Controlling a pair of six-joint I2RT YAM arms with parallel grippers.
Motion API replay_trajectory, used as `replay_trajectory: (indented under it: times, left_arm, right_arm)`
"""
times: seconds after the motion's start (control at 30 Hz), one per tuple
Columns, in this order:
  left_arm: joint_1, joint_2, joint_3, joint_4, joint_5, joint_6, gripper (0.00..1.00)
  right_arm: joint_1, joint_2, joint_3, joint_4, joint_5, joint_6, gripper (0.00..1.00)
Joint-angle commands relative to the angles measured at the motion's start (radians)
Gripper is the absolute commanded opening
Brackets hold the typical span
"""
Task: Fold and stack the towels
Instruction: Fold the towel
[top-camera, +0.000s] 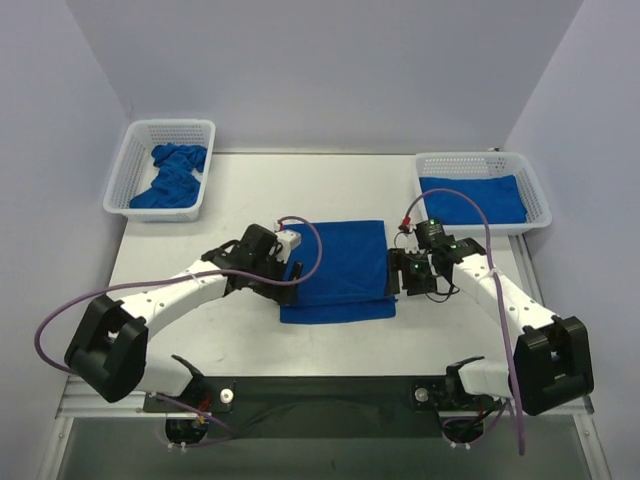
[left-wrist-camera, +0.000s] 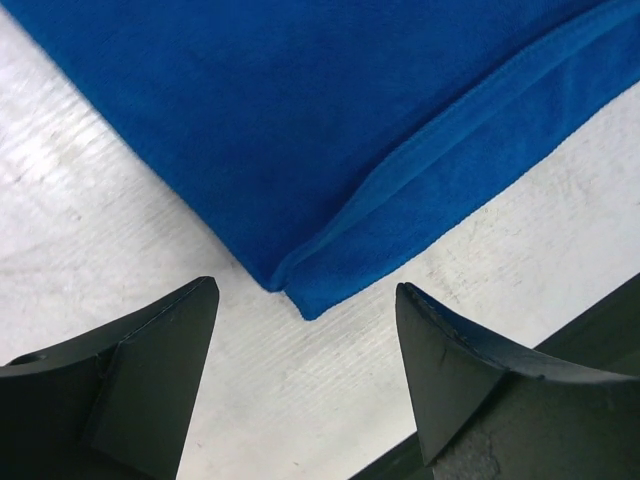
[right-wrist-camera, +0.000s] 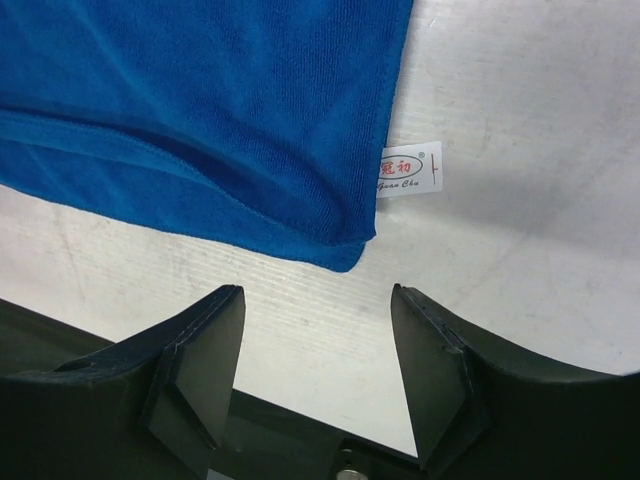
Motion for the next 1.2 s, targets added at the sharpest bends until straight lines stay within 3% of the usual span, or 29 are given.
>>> replay_trajectory:
  times: [0.0,0.23,0.73,1.17]
  left_arm:
    - [-0.044,0.038,0.062,-0.01,-0.047,0.156,0.82]
    - [-0.051,0.145,0.119,-0.026,-0.069,0.301,0.75]
    - [-0.064,0.26,0.17,-0.045,-0.039,0.309,0.51]
    - [-0.066,0.279,0.176,-0.057,-0.027,0.312,0.43]
  right_arm:
    - [0.017,0.055,0.047,-0.036,0.017,-0.074,0.61]
    - [0.032,0.14,0.081,-0.03,-0.01,-0.165,0.61]
    - [0.07,0.289,0.131,-0.01,-0.054,-0.217,0.55]
    - [0.09,0.341,0.134,-0.013,-0.028,-0.228,0.45]
